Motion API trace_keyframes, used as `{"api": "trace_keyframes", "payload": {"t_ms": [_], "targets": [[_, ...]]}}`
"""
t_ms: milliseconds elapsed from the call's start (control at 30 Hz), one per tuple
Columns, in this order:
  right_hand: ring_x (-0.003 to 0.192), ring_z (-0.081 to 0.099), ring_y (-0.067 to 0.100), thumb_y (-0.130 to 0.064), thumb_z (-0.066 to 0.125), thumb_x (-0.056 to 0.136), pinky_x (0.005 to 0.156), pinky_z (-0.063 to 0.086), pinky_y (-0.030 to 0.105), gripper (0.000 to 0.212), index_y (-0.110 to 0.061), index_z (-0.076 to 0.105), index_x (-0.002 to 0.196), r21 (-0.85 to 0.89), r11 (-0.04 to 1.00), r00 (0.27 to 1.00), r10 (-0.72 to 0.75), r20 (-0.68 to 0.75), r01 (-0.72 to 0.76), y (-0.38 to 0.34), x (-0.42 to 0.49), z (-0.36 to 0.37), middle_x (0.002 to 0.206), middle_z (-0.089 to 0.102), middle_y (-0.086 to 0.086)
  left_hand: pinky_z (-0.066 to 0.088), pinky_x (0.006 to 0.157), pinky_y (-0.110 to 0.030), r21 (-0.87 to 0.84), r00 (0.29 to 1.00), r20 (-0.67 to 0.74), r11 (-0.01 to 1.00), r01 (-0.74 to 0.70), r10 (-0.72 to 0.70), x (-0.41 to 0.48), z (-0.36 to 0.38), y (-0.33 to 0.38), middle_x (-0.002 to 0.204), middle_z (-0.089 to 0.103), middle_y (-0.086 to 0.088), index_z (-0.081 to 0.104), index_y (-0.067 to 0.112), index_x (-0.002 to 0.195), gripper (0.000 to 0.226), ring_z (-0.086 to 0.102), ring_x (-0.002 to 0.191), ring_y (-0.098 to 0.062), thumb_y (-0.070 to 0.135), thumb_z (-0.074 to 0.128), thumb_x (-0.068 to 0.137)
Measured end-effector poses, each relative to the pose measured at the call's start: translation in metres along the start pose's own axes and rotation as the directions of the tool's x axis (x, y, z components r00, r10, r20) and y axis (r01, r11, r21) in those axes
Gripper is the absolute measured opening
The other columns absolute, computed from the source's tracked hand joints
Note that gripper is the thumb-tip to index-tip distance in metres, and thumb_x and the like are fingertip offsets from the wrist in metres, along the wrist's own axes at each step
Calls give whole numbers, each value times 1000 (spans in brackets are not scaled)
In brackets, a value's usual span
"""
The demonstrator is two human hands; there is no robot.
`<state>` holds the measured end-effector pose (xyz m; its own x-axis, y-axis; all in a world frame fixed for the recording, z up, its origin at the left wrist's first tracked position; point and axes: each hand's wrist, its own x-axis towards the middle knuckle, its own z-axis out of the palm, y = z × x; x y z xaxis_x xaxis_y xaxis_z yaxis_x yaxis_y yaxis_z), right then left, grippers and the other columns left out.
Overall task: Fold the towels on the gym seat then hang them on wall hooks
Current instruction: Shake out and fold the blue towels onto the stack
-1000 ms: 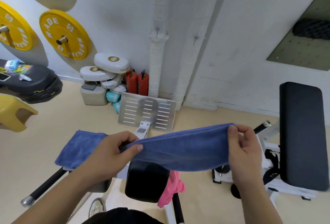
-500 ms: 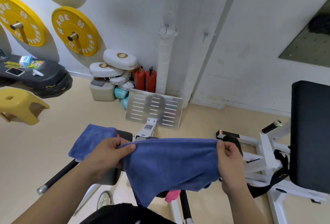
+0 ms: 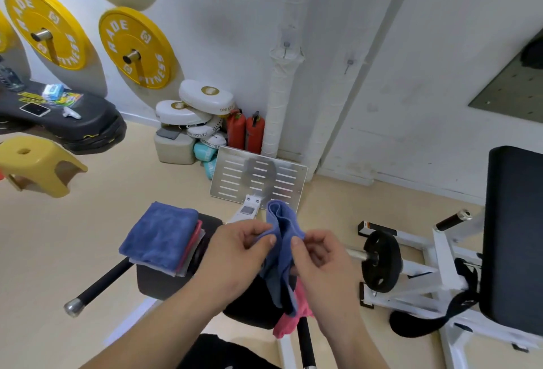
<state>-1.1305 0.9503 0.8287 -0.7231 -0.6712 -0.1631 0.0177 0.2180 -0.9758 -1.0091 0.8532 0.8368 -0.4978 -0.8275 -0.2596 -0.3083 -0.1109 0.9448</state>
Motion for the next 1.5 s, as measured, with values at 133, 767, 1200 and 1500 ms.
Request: {"api": "trace_keyframes", "payload": {"t_ms": [133,767,1200,1500], "targets": [[76,70,15,-15,78,89,75,61,37,16,-28,72,81,-59,998,1000,-9,17,10,1,-1,-1,79,75,-3,58,89,-24,60,998,24,996,-62,61,-5,6,2,96,80,14,77,29,104,26,74,96,-2,9,62,98],[78,74,17,-6,70,94,75,58,30,21,-18,80,79,96,994,992,45,115,-56,6,-5,-17,78,77,9,54,83,-10,-76,992,119,996,-37,46,-20,30,1,100,80,14,75,27,111,34,73,98,2,0,68,92],[151,22,1,-18,80,75,120,16,13,74,-36,54,142,-490,611,740,-254,622,622,-21,48,-63,155,40,-18,55,88,-22,134,903,325,932,-337,280,-6,-11,20,98,74,7,71,30,98,37,68,97,-12,-3,56,99],[73,62,8,-17,74,84,72,57,32,9,-24,69,87,-483,811,840,-20,542,330,-42,50,-72,85,70,-1,51,79,-11,135,946,3,938,-321,323,-2,-21,18,97,74,15,70,33,101,35,67,98,-5,1,55,99]]}}
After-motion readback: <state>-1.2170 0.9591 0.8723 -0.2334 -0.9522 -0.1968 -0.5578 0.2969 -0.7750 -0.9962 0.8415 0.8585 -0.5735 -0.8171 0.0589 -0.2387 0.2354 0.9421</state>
